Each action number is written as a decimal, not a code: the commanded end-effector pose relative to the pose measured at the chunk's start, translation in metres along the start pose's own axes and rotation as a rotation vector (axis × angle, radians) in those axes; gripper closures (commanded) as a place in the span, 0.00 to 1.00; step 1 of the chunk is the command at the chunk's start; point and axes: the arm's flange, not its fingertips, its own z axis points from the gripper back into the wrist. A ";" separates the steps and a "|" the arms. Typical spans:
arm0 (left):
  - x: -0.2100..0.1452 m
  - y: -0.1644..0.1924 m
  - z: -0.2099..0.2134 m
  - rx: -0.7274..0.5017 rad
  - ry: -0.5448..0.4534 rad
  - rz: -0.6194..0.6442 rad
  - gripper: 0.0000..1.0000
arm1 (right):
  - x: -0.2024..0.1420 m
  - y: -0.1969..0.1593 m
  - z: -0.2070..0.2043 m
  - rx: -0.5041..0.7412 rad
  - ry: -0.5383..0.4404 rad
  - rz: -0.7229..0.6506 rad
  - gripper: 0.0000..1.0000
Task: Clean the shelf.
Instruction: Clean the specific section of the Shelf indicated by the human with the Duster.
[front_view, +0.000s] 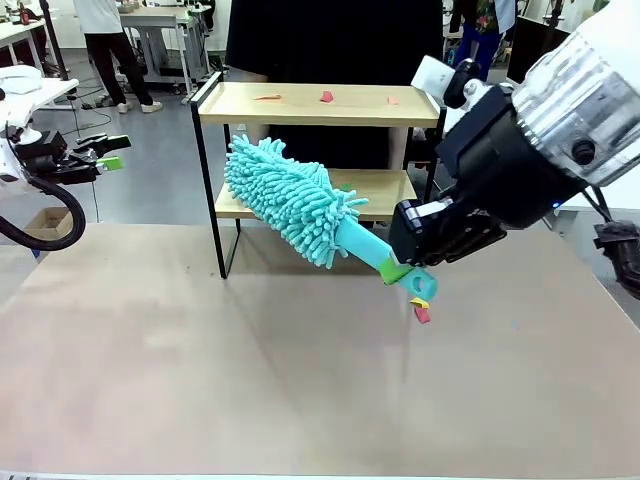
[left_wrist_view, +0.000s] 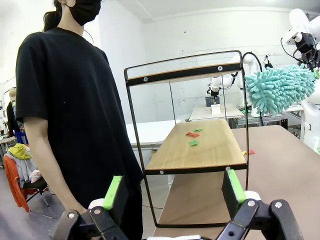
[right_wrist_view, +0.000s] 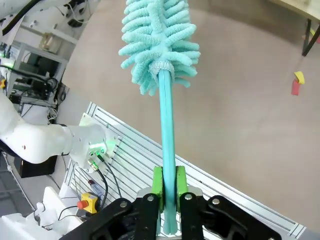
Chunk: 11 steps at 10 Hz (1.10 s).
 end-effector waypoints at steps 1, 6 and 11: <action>0.003 -0.001 0.000 0.002 -0.002 -0.010 0.00 | 0.002 0.000 -0.002 0.001 0.002 -0.007 0.87; 0.003 -0.001 0.000 0.002 -0.002 -0.010 0.00 | 0.073 0.029 -0.070 -0.014 -0.036 -0.128 0.87; 0.003 -0.001 0.000 0.002 -0.002 -0.010 0.00 | 0.130 0.056 -0.121 -0.113 -0.126 -0.231 0.87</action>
